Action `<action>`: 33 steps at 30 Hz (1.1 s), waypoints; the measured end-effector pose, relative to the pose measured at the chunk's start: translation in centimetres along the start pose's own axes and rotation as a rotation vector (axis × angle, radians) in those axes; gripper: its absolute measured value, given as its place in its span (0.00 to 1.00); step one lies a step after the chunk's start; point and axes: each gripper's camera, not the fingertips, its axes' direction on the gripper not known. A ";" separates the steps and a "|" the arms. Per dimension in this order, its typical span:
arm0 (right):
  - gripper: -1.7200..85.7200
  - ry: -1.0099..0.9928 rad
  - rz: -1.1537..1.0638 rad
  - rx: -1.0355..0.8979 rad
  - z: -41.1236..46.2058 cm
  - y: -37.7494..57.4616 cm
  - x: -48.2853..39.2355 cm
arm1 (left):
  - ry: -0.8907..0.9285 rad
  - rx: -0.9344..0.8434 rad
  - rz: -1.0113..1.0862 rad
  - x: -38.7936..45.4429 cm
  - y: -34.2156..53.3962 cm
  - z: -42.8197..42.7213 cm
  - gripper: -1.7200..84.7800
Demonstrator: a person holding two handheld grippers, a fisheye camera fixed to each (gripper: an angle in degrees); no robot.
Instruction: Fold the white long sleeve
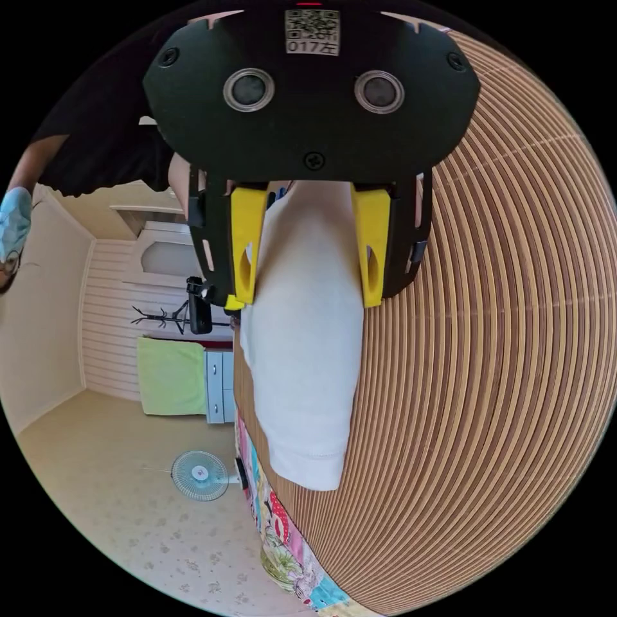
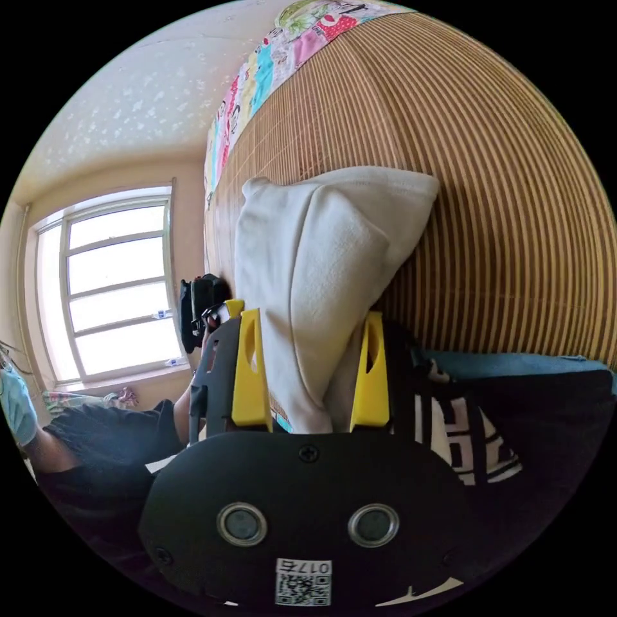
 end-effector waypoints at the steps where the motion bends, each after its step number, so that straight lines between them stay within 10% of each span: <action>1: 0.26 0.011 0.007 0.005 0.3 0.0 0.3 | 0.002 0.000 0.003 0.3 0.0 0.2 0.26; 9: 0.18 0.022 0.073 -0.073 6.6 2.4 -3.1 | -0.092 -0.064 -0.038 2.4 6.2 -2.3 0.20; 26: 0.19 -0.262 -0.034 -0.080 38.8 -5.0 -37.7 | -0.581 0.360 -0.260 5.1 21.6 -45.1 0.22; 33: 0.18 -0.031 0.032 -0.270 46.6 -8.5 -37.7 | -0.489 0.462 -0.181 5.3 26.1 -40.4 0.17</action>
